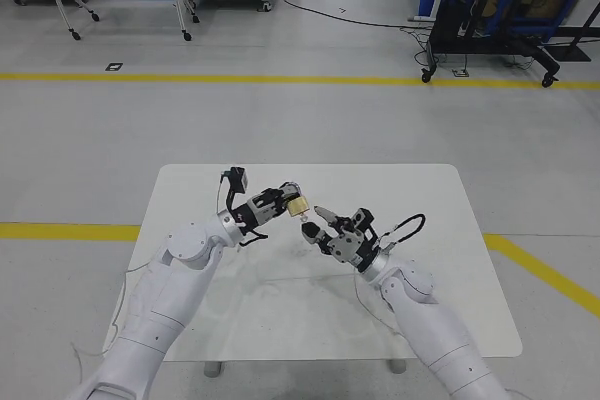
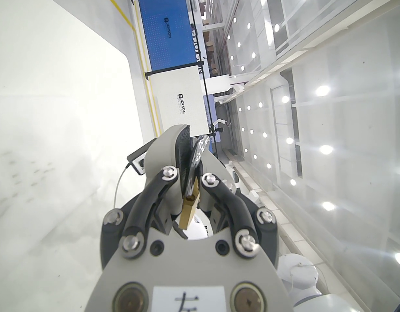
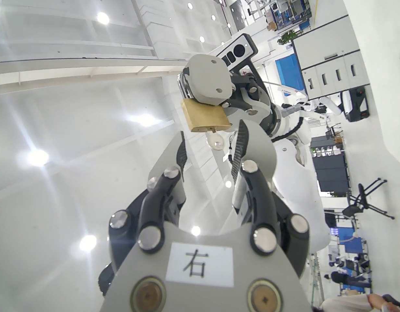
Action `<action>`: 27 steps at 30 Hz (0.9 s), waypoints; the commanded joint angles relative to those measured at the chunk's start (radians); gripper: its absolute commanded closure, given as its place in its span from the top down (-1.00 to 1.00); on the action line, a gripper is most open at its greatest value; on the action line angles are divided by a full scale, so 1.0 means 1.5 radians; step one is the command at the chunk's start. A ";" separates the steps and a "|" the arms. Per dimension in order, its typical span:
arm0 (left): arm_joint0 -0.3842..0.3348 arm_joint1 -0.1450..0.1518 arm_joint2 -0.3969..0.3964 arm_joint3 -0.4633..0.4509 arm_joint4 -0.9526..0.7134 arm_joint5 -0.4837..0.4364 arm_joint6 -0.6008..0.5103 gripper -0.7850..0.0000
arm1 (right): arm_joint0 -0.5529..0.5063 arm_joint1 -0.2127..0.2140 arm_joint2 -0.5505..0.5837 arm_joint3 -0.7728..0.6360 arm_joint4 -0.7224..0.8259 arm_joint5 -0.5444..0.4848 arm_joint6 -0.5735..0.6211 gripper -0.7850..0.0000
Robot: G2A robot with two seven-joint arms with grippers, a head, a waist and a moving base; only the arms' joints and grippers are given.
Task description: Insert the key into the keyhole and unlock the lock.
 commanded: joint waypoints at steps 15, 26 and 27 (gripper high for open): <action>-0.047 -0.006 0.099 0.029 0.196 0.160 0.000 -1.00 | -0.181 0.026 0.154 -0.175 -0.051 -0.111 -0.128 1.00; -0.062 -0.020 0.145 0.053 0.254 0.238 0.053 -1.00 | -0.181 0.026 0.154 -0.175 -0.051 -0.111 -0.128 1.00; -0.063 -0.021 0.148 0.053 0.256 0.241 0.054 -1.00 | -0.181 0.026 0.154 -0.175 -0.051 -0.111 -0.128 1.00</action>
